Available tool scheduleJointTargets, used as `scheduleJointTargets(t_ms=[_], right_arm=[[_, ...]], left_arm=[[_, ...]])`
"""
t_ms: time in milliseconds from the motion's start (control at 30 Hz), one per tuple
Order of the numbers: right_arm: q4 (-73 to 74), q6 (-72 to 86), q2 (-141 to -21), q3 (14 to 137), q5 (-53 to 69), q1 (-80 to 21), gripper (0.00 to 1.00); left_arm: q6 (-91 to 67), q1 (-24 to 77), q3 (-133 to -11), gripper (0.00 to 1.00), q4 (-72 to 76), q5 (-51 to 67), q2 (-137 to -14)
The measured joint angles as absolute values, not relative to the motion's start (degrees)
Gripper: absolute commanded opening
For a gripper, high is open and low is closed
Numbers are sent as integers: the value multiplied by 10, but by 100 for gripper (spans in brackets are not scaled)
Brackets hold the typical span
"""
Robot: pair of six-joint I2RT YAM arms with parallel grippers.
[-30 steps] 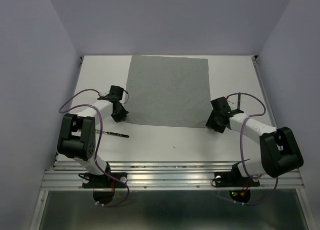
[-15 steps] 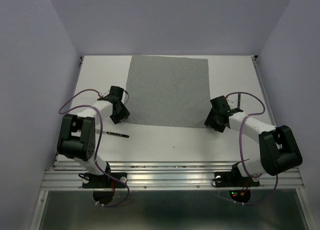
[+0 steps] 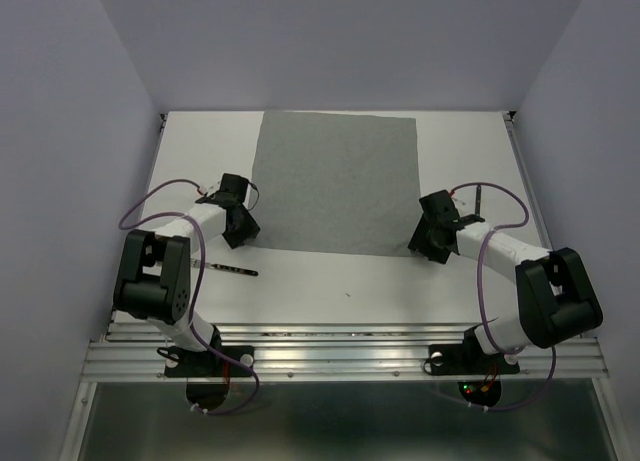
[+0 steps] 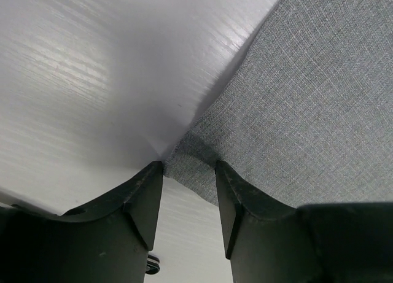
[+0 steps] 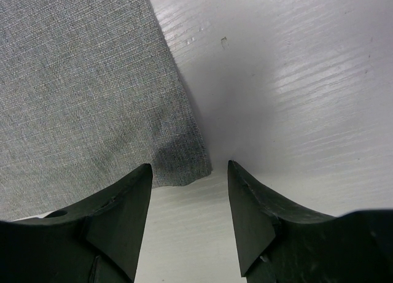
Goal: Fold the napkin into a case and place the utensils inside
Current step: Pick up the flattened napkin from the center of the board.
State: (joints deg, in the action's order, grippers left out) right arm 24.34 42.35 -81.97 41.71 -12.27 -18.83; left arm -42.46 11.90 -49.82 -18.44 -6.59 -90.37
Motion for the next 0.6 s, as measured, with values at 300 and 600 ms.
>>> scheduleJointTargets(t_ms=[300,600], right_arm=[[241,423,-822,418,-123,-188,58],[240,423,-822,418,-127,-188,59]], left_arm=[[-425,128,-509,21,-173,-72,-922],[-425,130,-518,13,-176,-72,-928]])
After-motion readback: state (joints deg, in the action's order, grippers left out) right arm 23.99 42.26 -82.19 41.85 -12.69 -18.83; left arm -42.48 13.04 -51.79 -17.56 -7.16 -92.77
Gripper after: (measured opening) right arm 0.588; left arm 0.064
